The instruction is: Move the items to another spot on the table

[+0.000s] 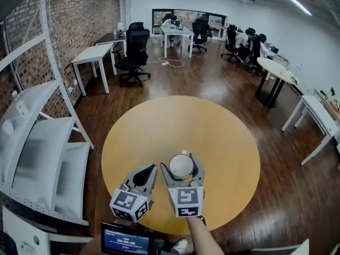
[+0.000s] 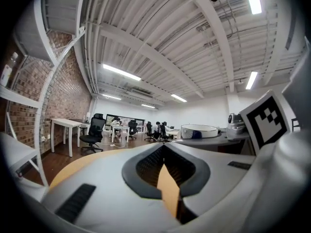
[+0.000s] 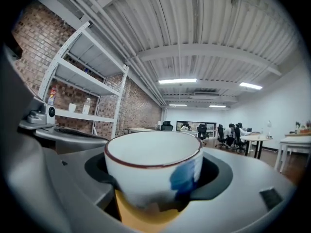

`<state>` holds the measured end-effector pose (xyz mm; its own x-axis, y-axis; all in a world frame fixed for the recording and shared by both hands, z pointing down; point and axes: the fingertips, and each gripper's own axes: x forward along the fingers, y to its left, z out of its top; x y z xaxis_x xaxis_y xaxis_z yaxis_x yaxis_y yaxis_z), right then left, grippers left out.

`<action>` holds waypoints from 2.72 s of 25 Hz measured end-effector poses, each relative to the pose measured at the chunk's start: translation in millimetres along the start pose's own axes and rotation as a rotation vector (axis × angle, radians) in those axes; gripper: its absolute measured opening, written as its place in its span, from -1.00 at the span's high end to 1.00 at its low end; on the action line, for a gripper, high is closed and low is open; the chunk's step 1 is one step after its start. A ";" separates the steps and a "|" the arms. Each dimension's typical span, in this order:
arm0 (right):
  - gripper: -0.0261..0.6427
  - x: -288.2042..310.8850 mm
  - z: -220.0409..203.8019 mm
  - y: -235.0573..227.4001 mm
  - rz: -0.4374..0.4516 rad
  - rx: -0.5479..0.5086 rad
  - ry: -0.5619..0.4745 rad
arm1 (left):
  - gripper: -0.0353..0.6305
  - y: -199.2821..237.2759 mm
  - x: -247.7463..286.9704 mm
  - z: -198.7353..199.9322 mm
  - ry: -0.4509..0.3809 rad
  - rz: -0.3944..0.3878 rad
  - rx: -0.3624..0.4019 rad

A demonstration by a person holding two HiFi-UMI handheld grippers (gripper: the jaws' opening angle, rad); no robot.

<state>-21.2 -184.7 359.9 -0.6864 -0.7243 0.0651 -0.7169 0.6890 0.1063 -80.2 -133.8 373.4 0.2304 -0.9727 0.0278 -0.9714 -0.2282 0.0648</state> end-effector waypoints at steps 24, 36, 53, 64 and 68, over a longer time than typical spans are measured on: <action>-0.29 -135.3 -71.4 -227.6 -0.322 0.035 0.051 | 0.86 -228.0 137.8 -44.2 0.034 -0.322 -0.025; -0.29 -153.6 -112.8 -273.9 -0.358 0.043 0.074 | 0.84 -270.7 170.9 -71.5 0.039 -0.354 -0.035; -0.29 -156.9 -237.4 -302.8 -0.355 0.111 0.197 | 0.70 -301.0 202.6 -146.0 0.182 -0.378 -0.015; -0.29 -152.9 -265.8 -301.4 -0.381 0.158 0.189 | 0.70 -294.8 203.6 -159.1 0.206 -0.376 0.031; -0.30 -156.4 -269.2 -303.6 -0.389 0.205 0.161 | 0.70 -294.1 202.1 -161.9 0.209 -0.376 0.042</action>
<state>336.6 -287.6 584.5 -0.3460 -0.9134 0.2145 -0.9376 0.3448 -0.0442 261.3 -256.5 521.5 0.5708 -0.7933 0.2120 -0.8184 -0.5705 0.0688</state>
